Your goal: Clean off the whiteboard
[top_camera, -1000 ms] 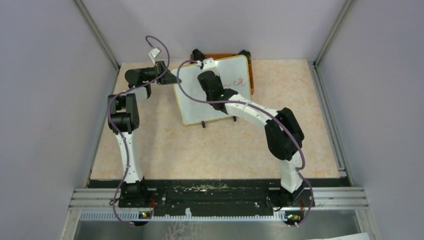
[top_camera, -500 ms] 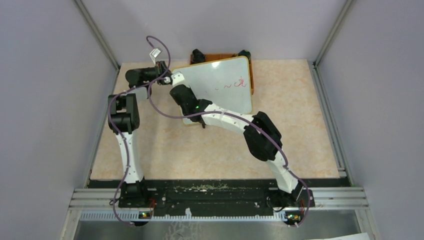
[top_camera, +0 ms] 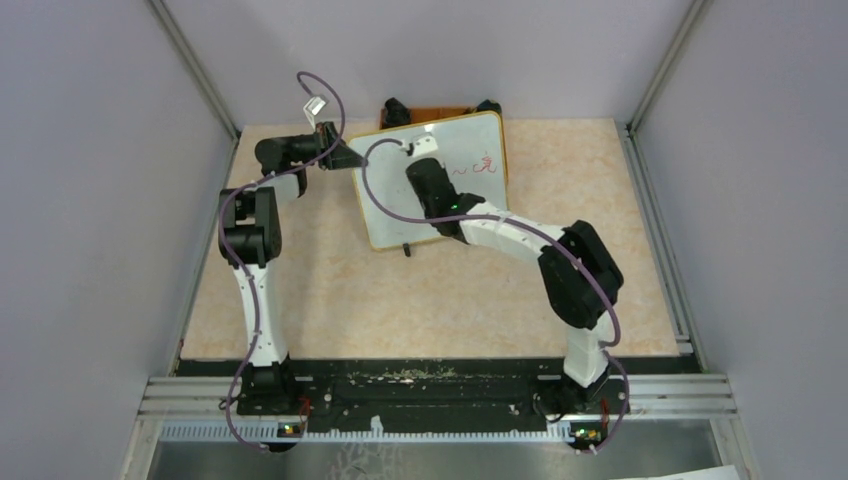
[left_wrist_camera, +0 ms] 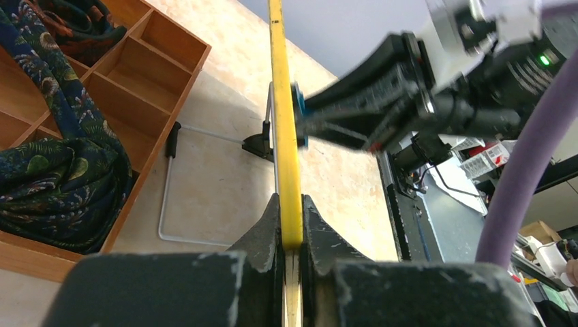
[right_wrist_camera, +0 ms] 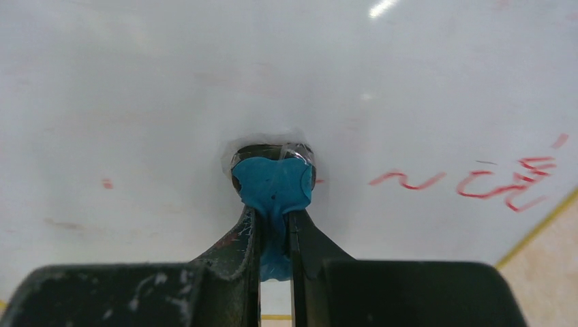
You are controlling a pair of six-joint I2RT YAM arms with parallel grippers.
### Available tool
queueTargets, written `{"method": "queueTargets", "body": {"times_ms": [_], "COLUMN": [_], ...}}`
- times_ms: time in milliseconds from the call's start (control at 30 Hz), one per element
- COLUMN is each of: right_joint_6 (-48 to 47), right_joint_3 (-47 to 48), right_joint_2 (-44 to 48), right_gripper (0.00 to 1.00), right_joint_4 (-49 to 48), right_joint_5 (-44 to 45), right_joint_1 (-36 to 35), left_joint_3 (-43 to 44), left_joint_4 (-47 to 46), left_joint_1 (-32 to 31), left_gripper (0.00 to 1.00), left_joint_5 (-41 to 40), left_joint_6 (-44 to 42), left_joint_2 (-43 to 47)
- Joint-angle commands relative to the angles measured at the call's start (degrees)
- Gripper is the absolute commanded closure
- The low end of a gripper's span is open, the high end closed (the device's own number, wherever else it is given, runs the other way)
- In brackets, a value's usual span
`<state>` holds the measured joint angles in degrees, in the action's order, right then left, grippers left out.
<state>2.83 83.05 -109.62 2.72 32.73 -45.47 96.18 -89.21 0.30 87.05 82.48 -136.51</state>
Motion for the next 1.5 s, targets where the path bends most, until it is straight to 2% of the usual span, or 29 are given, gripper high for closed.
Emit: {"method": "queueTargets", "body": {"times_ms": [0,233,633,800,1033,1467], "right_joint_6": [0.79,2.58,0.65,0.23,0.53,1.29], "right_joint_3": [-5.29,-4.23,7.75,9.38,6.96,-2.36], "right_joint_2": [6.17,5.79,-5.41,-7.71,-7.51,3.88], "right_gripper": [1.0,1.0,1.0,1.0,1.0,1.0], "right_joint_4": [-2.67,-2.59,-0.54,0.23,0.09,-1.7], "right_joint_5": [3.65,-0.01,1.16,2.36,3.94,2.85], "right_joint_1": [6.35,5.45,-7.17,-8.63,-5.83,6.76], "left_joint_3": [0.42,0.49,0.11,-0.07,-0.7,-1.61], "left_joint_4": [-13.36,-13.36,-13.36,-13.36,-13.36,-13.42], "left_joint_1": [-0.73,-0.81,-0.82,-0.79,-0.81,-0.36], "left_gripper": [1.0,1.0,1.0,1.0,1.0,1.0], "left_joint_5": [16.16,16.14,16.14,16.14,16.14,16.14], "left_joint_6": [2.17,2.41,2.35,2.35,2.06,1.51], "left_joint_2": [1.02,0.68,0.81,0.97,1.24,1.32]}}
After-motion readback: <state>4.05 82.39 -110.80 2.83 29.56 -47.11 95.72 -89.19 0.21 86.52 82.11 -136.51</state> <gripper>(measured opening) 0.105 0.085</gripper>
